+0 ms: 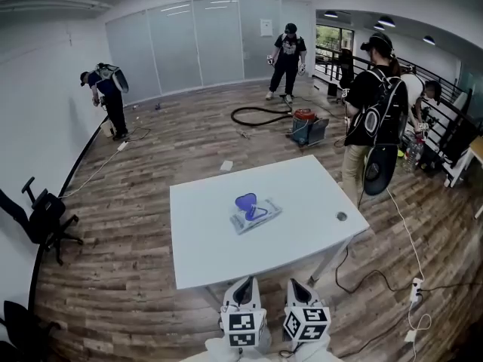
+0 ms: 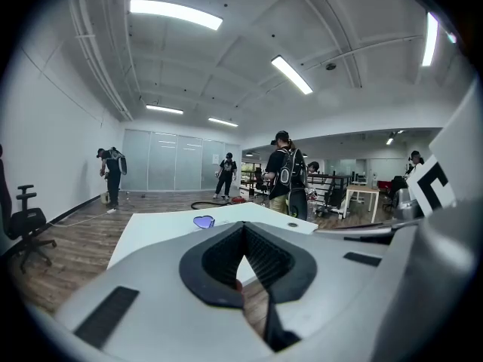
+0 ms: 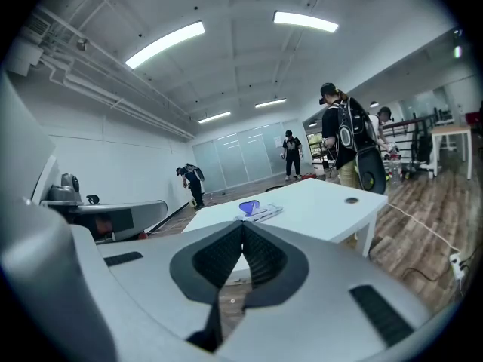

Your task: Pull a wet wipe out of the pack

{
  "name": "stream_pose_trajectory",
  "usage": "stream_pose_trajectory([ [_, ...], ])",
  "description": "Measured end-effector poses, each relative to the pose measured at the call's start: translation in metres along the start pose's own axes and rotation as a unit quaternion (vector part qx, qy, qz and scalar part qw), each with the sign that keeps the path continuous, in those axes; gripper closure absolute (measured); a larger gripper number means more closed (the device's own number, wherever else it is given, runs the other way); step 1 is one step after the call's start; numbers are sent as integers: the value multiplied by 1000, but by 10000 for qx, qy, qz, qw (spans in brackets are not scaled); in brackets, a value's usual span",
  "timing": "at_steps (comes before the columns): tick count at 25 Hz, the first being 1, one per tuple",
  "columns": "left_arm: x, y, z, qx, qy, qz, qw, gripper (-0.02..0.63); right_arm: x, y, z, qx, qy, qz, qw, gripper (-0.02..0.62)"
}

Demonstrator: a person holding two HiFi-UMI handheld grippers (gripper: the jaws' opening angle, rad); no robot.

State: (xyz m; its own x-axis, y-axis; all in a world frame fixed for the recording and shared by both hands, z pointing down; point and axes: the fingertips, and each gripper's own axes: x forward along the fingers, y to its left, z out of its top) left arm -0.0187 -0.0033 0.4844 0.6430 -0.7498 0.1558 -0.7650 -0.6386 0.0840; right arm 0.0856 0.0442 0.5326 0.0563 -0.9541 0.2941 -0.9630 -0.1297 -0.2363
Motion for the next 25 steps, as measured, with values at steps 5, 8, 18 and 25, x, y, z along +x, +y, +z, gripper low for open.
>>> stream_pose_trajectory([
  [5, 25, 3, 1, -45, 42, 9, 10000, 609, 19, -2, 9, -122, 19, 86, 9999, 586],
  [8, 41, 2, 4, -47, 9, 1, 10000, 609, 31, -14, 12, -84, 55, 34, 9999, 586],
  [18, 105, 16, 11, 9, 113, 43, 9999, 609, 88, -43, 34, -53, 174, 25, 9998, 586],
  [25, 149, 28, 19, 15, 161, 47, 9999, 609, 128, -53, 52, -55, 162, 70, 9998, 586],
])
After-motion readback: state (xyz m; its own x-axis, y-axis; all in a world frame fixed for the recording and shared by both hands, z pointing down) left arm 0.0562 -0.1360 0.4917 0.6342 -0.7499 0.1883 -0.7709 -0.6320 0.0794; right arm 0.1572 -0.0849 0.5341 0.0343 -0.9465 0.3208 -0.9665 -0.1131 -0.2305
